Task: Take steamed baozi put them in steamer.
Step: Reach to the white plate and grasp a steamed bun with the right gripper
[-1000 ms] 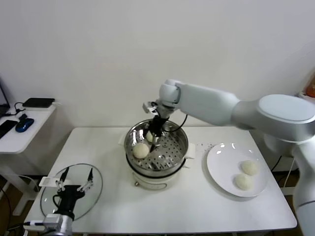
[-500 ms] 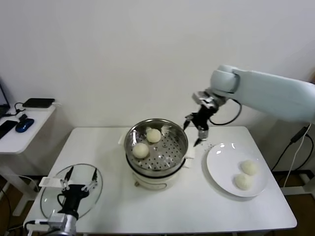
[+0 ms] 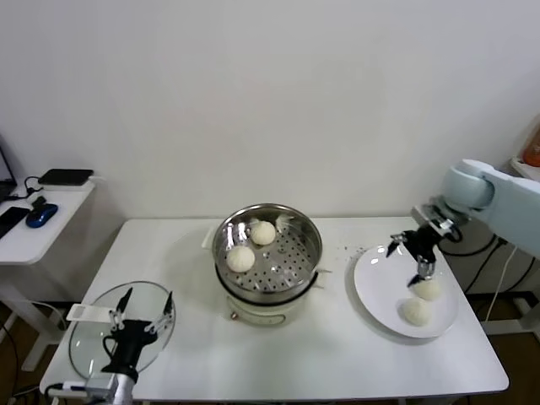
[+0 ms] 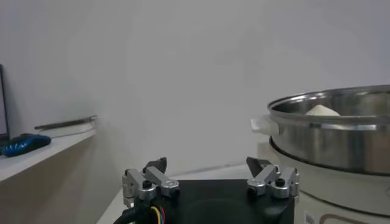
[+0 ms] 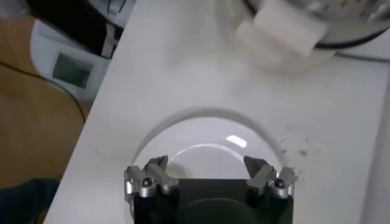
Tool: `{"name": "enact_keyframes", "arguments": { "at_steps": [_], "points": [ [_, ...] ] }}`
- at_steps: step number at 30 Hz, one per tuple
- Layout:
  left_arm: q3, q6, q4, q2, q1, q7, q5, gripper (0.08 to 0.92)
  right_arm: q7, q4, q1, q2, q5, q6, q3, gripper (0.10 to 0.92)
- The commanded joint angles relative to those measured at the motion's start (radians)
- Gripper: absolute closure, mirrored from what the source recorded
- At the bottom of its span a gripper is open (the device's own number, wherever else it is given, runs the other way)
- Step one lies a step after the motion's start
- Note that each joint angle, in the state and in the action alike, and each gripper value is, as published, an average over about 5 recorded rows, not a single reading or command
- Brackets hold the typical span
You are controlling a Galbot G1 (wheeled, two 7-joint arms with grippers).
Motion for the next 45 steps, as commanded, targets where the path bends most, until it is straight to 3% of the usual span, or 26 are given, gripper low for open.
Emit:
{"name": "enact_keyframes", "arguments": {
  "at_steps": [1, 16, 45],
  "points": [
    [0.000, -0.006, 0.001, -0.003, 0.010, 0.006, 0.007, 0.177, -0.014, -0.021, -0.303, -0.095, -0.216, 0.052, 0.222, 0.203],
    [-0.007, -0.002, 0.009, -0.004, 0.008, 0.002, 0.015, 0.177, -0.011, -0.167, -0.424, -0.005, -0.335, 0.088, 0.356, 0.203],
    [-0.010, 0.001, 0.035, -0.001, -0.010, 0.001, 0.018, 0.177, 0.017, -0.225, -0.447, 0.103, -0.371, 0.093, 0.374, 0.203]
  ]
}}
